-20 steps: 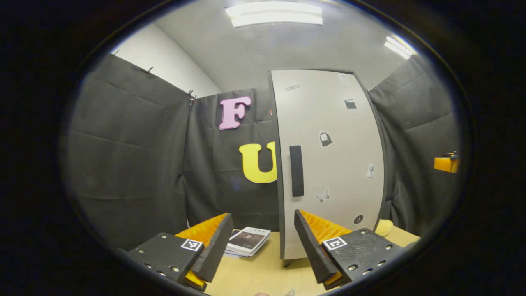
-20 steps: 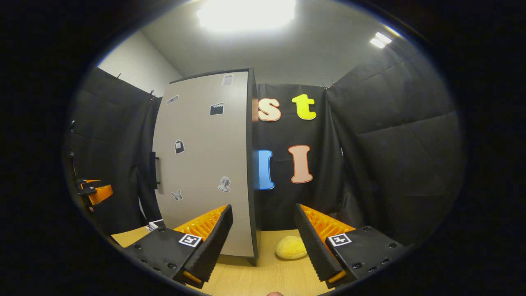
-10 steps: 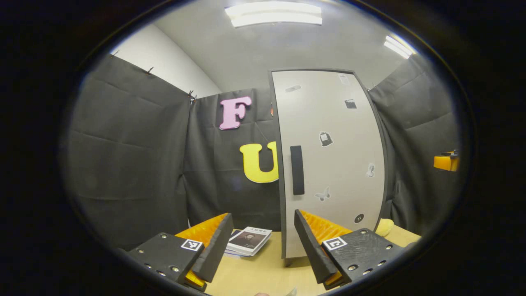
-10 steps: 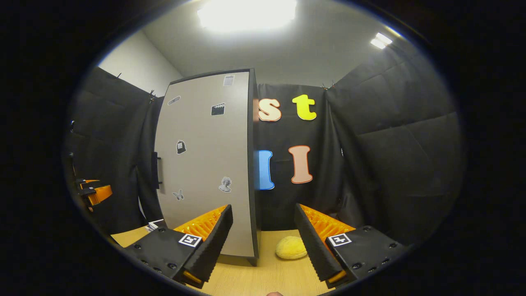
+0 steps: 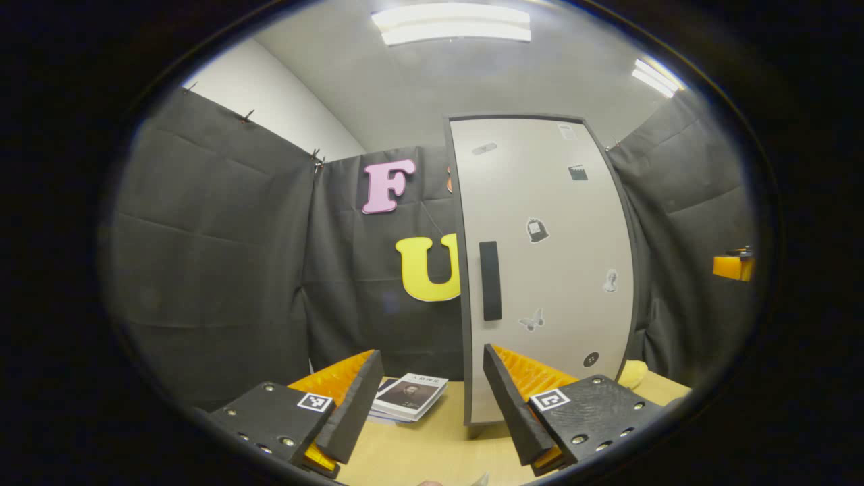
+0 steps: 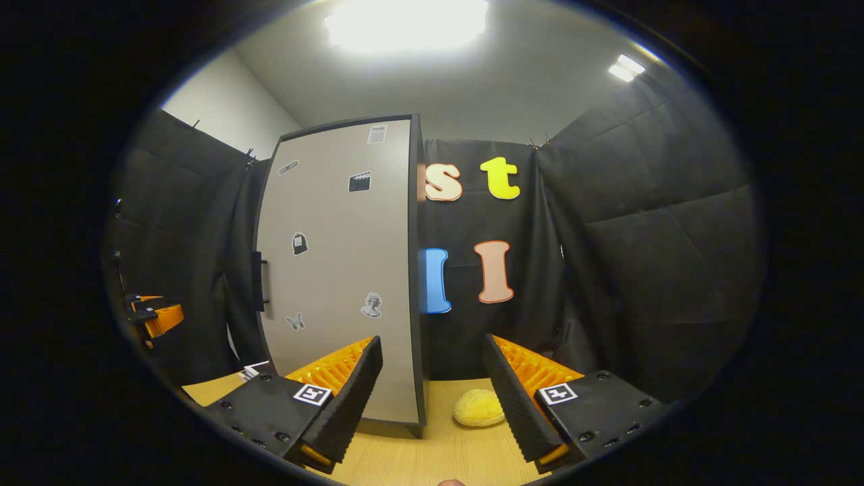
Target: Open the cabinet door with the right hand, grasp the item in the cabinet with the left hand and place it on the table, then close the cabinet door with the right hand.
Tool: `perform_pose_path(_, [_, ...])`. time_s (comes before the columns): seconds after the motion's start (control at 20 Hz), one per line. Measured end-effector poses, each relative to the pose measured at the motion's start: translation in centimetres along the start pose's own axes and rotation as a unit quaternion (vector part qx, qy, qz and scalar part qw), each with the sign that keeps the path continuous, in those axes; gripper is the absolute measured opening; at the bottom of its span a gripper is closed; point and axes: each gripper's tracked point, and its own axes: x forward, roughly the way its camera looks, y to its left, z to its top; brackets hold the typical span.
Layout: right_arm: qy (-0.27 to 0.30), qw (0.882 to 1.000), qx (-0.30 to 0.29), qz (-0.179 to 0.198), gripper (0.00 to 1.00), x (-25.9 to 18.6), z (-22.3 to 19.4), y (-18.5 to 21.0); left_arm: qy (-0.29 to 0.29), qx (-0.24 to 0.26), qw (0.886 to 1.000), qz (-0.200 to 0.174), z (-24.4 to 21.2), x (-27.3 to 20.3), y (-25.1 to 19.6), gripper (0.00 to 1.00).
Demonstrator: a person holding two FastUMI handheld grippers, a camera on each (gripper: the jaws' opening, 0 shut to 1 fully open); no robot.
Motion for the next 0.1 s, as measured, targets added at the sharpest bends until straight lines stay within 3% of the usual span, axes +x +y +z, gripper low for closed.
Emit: perform_pose_path(0.1, [0.0,1.0,0.001,0.001,0.92,0.1,0.01,0.08,-0.001,0.002,1.0,0.002,-0.04,-0.12,0.17,0.9])
